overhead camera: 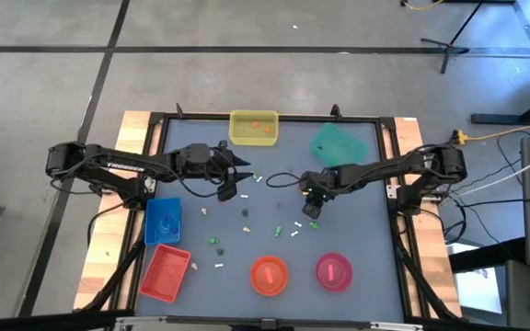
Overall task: Sort Halloween decoration
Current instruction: Put the black skull toy into the light blue bin
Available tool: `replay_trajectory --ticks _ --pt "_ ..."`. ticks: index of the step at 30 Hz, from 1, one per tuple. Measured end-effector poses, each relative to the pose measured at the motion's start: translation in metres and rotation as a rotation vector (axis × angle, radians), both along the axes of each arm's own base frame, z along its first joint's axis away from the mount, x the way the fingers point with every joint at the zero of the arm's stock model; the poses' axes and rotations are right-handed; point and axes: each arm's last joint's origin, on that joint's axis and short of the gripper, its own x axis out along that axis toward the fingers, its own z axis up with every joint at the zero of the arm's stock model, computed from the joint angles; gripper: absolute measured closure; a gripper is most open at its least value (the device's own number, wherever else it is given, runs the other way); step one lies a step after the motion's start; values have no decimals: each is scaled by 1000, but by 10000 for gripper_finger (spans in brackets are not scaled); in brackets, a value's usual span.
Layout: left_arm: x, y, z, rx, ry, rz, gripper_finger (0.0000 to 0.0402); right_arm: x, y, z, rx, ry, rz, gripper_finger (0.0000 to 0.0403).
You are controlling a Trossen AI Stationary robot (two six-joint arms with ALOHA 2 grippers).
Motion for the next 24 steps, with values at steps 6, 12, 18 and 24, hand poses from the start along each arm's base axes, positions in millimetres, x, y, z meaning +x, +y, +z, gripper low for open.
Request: replay_trajectory --ticks 6,12,18,24 --pt "0 0 0 0 0 0 247 1 0 -7 1 26 0 236" --pt "0 0 0 0 -1 0 247 2 -1 -10 2 37 -2 236" --pt "0 0 0 0 -1 0 247 2 0 -10 10 38 1 261" --pt "0 0 0 0 -1 0 247 2 0 -10 12 38 2 312"
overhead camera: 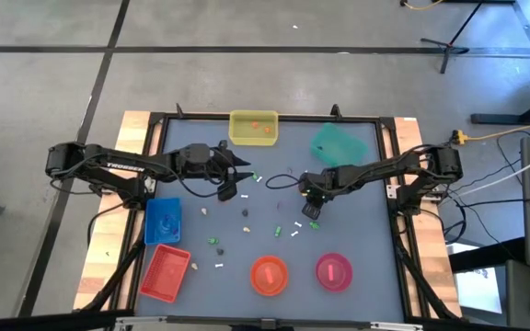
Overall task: Sort Halloween decoration
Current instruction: Put the black skull toy into the light blue bin
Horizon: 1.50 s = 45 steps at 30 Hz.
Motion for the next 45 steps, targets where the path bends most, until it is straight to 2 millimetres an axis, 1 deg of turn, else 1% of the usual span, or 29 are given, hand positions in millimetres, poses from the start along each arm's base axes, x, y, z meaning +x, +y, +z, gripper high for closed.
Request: replay_trajectory --ticks 4,11,16,19,23,28,32,36,40,45 --pt "0 0 0 0 0 0 247 0 0 0 1 0 0 327" --pt "0 0 0 2 0 -1 247 5 0 6 27 0 33 322" --pt "0 0 0 2 0 0 247 10 1 24 21 -23 97 325" --pt "0 0 0 2 -1 -1 247 11 -5 40 9 -42 112 327" --pt "0 0 0 2 -2 0 247 8 -21 66 -17 -54 123 327" --pt "0 0 0 1 -1 0 247 -2 -50 96 -98 -67 112 328" --pt "0 0 0 2 -1 3 247 -14 -76 110 -185 -50 69 328" --pt "0 2 0 13 0 58 247 -27 -101 112 -260 16 -18 328" --pt "-1 4 0 36 4 133 247 -38 -123 109 -263 51 -90 328" --pt "-2 5 0 49 7 177 247 -50 -144 107 -258 70 -177 314"
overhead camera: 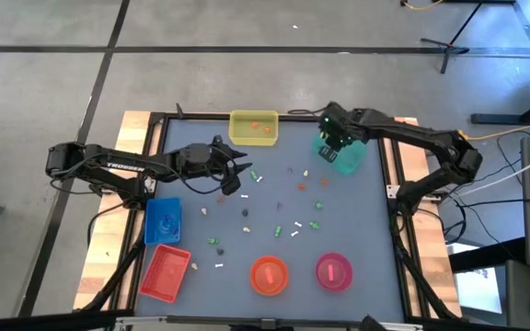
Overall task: Sort Halloween decoration
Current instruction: Put the black skull toy into the light blue bin
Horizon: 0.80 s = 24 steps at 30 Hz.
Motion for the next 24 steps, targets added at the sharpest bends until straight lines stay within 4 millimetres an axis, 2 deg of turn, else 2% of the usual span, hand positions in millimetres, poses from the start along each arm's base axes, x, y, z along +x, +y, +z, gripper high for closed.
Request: replay_trajectory --ticks 6,24 --pt "-1 0 -4 -10 46 1 247 -7 -12 0 -5 -9 -52 307" --pt "-2 -1 -7 -58 61 7 247 -6 -10 0 41 -40 -26 306"
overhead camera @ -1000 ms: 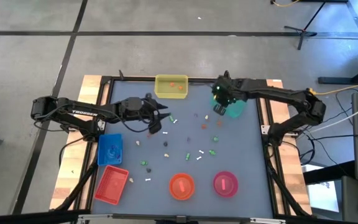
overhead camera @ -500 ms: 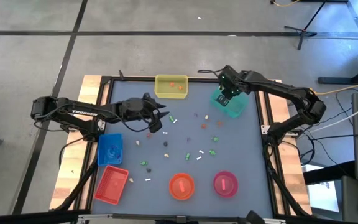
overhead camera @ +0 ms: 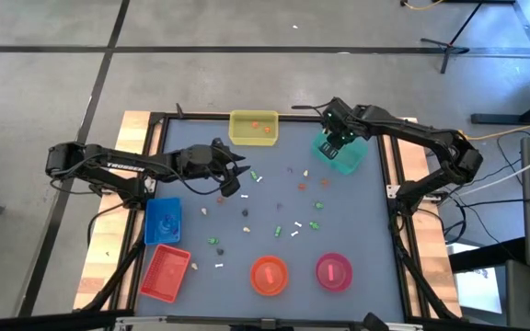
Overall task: Sort Halloween decoration
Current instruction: Put the black skull toy into the light blue bin, then put the white bone toy into the orange bowl
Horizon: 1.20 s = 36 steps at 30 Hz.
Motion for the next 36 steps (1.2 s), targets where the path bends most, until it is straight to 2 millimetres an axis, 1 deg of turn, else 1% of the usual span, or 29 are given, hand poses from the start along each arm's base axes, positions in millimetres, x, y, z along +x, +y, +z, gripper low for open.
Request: replay_trajectory --ticks 4,12,17,27,32,36 --pt "0 0 0 0 0 0 247 -1 1 0 13 2 4 294" --pt "0 0 0 0 0 0 247 0 1 0 13 2 3 219" --pt "0 0 0 0 0 0 247 0 1 0 12 2 3 192" --pt "0 0 0 0 0 0 247 0 1 0 16 -2 5 185" --pt "0 0 0 2 1 -1 247 1 2 0 75 -48 32 184" --pt "1 -2 0 22 14 -78 247 2 4 0 109 -73 48 184"
